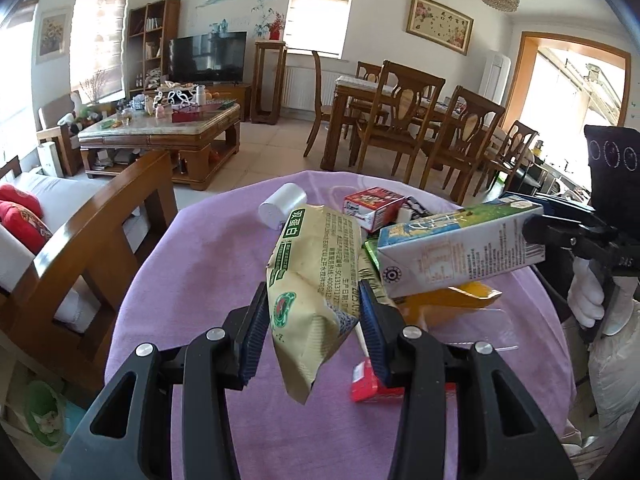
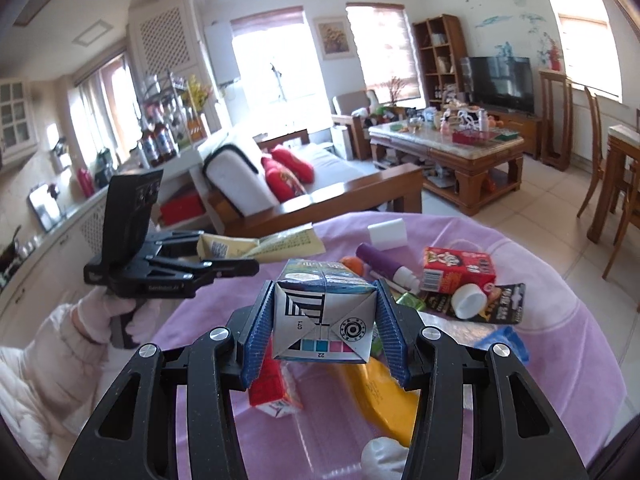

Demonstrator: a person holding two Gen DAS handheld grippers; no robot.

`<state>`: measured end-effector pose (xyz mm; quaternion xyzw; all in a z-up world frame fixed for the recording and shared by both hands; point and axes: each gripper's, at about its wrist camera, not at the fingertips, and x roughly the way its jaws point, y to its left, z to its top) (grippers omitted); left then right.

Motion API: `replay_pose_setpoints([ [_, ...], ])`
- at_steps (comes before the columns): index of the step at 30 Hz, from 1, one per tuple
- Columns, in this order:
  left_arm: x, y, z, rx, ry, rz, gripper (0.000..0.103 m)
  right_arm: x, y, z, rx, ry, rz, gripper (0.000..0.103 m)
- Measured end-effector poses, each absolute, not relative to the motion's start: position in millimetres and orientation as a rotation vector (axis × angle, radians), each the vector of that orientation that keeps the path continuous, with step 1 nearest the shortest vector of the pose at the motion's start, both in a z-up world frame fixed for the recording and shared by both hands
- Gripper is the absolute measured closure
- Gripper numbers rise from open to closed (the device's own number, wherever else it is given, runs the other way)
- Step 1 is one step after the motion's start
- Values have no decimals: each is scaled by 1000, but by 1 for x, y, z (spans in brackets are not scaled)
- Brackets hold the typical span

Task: Collect trash
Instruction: 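Carry the snack bag and milk carton over the black bin with both tools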

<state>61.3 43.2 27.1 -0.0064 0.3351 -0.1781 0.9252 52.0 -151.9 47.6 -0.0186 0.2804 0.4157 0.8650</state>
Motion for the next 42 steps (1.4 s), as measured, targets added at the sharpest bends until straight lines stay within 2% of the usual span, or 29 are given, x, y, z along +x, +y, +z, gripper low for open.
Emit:
replay_pose_setpoints([
  [7,47,-26,54,-11,622,-463,60,19,-230,72,59,518,751,54],
  [14,52,-125,60,2,615,-607,60,-21,-335,73,115,466,538,54],
  [19,58,-212,52,62,648,-746,60,-49,-417,54,150,477,342,54],
  [24,58,-294,24,160,716,-856,60,-66,-486,12,201,526,167,54],
  [31,57,-376,-24,298,851,-900,60,-68,-506,-43,170,639,11,54],
  [42,61,-414,-63,448,969,-901,60,-44,-499,-86,81,756,-47,54],
])
